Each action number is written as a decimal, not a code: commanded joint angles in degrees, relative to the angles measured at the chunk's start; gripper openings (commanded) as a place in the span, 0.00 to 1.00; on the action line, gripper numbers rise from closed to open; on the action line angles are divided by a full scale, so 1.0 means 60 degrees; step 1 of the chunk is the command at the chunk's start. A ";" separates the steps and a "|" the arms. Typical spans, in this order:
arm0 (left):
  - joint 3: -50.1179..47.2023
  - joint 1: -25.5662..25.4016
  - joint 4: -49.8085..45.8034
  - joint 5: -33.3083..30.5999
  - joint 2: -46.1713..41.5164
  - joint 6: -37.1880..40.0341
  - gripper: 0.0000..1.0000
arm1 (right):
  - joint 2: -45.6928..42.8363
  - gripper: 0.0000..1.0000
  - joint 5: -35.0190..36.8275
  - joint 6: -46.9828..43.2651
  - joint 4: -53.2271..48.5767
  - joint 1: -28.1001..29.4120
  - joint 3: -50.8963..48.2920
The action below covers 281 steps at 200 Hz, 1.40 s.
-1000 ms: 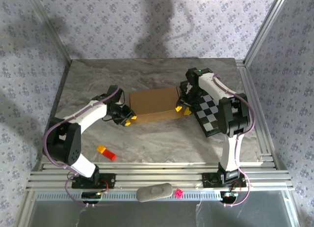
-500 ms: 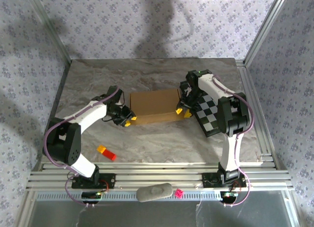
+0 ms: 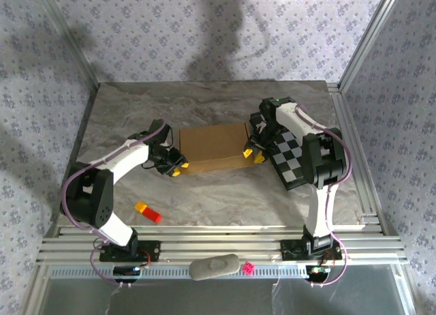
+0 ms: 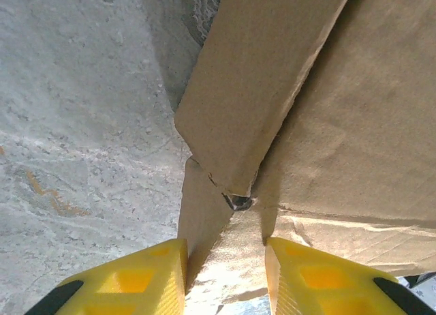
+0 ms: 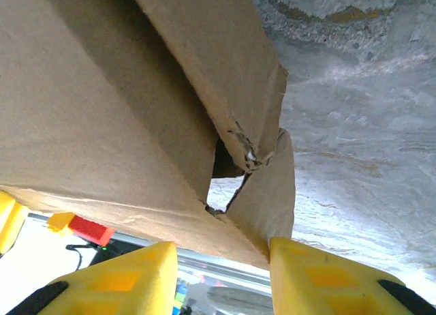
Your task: Fold the paper box
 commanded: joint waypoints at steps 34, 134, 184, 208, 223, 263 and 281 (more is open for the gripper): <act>0.0507 -0.0040 -0.0214 0.0318 0.0129 0.0118 0.34 | 0.0162 0.39 -0.1084 0.0329 0.0112 -0.0082 -0.0107; 0.0673 -0.0042 -0.0422 0.0091 0.0381 0.0505 0.34 | 0.0331 0.36 -0.0664 -0.0320 0.1192 -0.0166 -0.0586; 0.0777 -0.0042 -0.0480 -0.0113 0.0561 0.0804 0.34 | 0.0420 0.33 -0.0299 -0.0792 0.1286 -0.0191 -0.0544; 0.0767 -0.0049 -0.0488 -0.0186 0.0614 0.0881 0.34 | 0.0461 0.31 -0.0239 -0.1006 0.1511 -0.0228 -0.0677; 0.0782 -0.0053 -0.0501 -0.0230 0.0606 0.0934 0.34 | 0.0480 0.31 -0.0225 -0.1104 0.1607 -0.0234 -0.0696; 0.0991 -0.0043 -0.0782 -0.0544 0.0364 0.1144 0.36 | 0.0500 0.30 -0.0239 -0.1141 0.1747 -0.0318 -0.0681; 0.1060 -0.0054 -0.0834 -0.0599 0.0244 0.1201 0.38 | 0.0522 0.30 -0.0250 -0.1163 0.1744 -0.0333 -0.0666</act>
